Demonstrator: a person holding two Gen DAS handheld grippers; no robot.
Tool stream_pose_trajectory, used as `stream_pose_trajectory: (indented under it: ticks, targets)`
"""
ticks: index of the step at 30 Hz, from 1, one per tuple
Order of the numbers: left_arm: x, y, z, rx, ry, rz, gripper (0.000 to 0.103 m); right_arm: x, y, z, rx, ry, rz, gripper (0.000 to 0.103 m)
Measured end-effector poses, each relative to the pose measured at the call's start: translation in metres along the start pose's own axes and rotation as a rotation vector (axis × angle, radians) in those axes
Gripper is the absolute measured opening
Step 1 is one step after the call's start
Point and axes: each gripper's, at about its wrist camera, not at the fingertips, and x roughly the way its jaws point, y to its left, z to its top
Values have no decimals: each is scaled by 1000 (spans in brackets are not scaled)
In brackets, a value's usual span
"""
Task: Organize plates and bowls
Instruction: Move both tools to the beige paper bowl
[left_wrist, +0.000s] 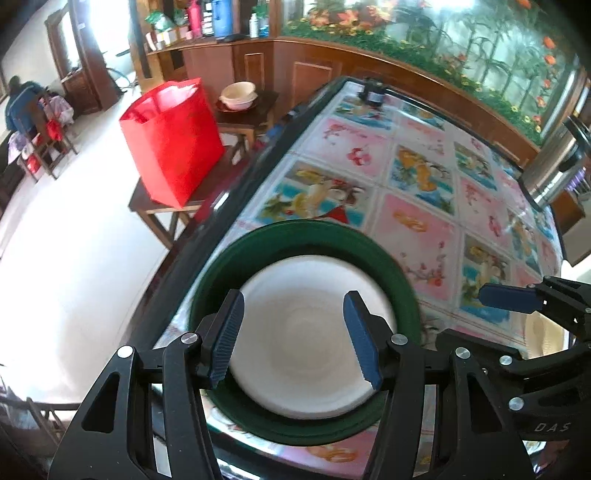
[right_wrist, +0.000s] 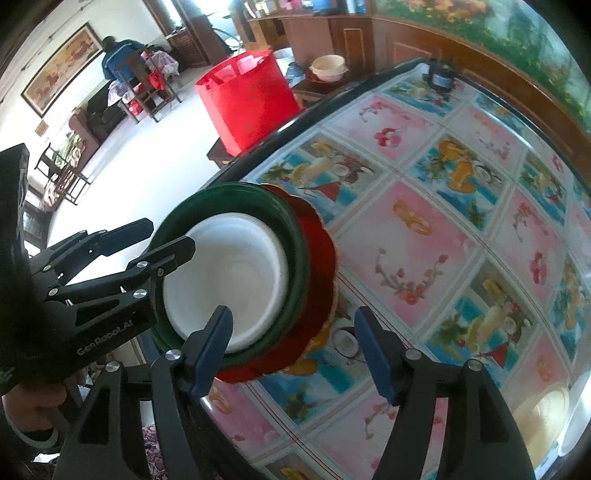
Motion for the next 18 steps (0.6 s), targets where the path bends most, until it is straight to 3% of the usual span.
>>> stream_pose_trajectory:
  ticks: [18]
  targets:
    - [4, -117, 6, 189, 8, -143, 57, -41, -82, -54, 221, -53, -109, 72]
